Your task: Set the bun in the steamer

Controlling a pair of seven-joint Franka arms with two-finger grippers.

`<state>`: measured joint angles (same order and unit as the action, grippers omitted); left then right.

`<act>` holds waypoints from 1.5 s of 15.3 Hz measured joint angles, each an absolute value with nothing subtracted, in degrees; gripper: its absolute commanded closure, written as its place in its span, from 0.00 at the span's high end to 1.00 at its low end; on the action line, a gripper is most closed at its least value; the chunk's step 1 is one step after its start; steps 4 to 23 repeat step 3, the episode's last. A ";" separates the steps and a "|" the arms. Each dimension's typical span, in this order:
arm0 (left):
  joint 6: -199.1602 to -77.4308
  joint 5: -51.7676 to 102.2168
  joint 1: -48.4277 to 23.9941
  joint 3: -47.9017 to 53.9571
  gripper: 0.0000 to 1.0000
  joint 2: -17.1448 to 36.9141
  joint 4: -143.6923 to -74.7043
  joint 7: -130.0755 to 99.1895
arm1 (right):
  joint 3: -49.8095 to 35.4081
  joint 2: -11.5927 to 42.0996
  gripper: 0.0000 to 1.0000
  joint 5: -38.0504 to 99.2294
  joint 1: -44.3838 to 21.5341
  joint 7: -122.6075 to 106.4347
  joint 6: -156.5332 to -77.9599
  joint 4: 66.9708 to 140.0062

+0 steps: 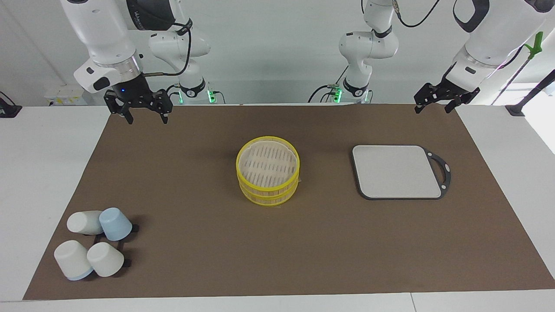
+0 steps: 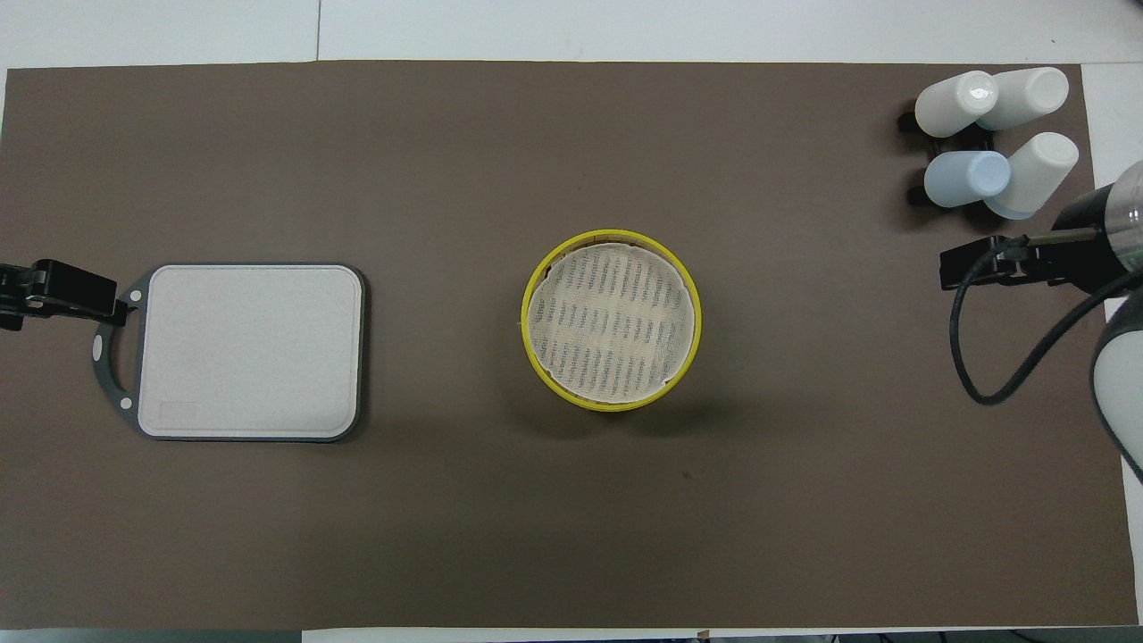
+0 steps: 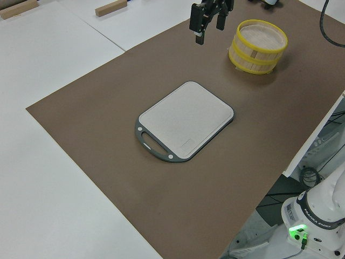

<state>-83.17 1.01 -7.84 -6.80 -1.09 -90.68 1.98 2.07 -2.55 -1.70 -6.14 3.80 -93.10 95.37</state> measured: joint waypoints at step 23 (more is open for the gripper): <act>-83.17 1.01 -7.84 -6.80 1.00 -1.09 -90.68 1.98 | 1.69 -2.54 1.00 -1.62 -4.21 3.75 -93.10 95.20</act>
